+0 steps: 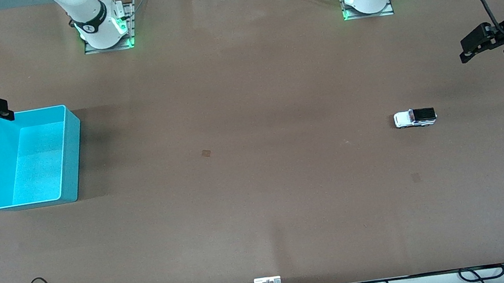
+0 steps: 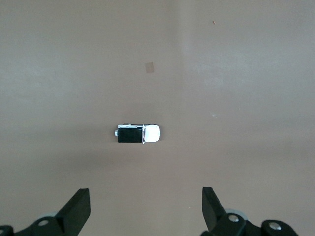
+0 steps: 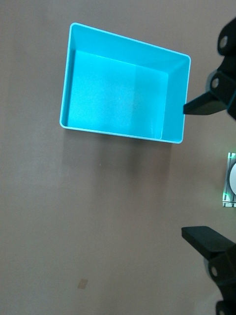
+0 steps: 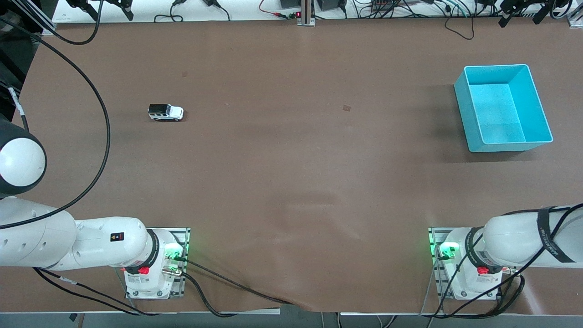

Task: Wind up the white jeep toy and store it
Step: 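Move the left gripper over the white toy jeep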

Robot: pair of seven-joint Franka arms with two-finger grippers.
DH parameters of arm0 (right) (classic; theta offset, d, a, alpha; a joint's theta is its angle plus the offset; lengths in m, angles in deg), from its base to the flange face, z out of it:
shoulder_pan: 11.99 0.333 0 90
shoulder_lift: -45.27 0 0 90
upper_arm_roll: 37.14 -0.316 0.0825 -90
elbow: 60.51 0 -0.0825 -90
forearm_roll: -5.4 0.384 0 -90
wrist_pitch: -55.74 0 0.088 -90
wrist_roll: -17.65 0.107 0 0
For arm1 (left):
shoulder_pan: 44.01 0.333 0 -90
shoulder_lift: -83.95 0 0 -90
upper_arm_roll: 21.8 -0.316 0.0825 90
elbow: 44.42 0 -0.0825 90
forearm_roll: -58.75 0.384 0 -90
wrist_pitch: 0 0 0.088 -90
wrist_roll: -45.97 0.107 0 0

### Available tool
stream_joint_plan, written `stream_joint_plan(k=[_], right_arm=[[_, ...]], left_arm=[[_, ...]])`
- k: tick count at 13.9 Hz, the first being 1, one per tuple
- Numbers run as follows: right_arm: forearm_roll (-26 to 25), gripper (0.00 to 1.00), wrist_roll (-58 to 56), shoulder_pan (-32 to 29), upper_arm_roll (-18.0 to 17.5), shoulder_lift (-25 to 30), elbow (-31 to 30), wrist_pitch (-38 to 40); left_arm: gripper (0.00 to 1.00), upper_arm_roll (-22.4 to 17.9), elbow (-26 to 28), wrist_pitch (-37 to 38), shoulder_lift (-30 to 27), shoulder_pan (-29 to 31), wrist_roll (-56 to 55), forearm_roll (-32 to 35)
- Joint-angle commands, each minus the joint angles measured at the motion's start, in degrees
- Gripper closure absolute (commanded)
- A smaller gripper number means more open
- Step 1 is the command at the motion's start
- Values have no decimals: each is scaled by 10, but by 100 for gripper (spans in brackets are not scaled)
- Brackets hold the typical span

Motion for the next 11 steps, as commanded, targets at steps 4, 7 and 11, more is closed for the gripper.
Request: stream_joint_plan(k=[4, 7, 11], right_arm=[[9, 0, 3, -3, 0, 4, -3, -3], [9, 0, 3, -3, 0, 4, -3, -3], [9, 0, 3, -3, 0, 3, -2, -4]], left_arm=[[0, -7, -7, 3, -7, -4, 0, -1], [0, -6, -8, 1, 16, -9, -17, -1], [0, -10, -15, 2, 44, 6, -66, -9]])
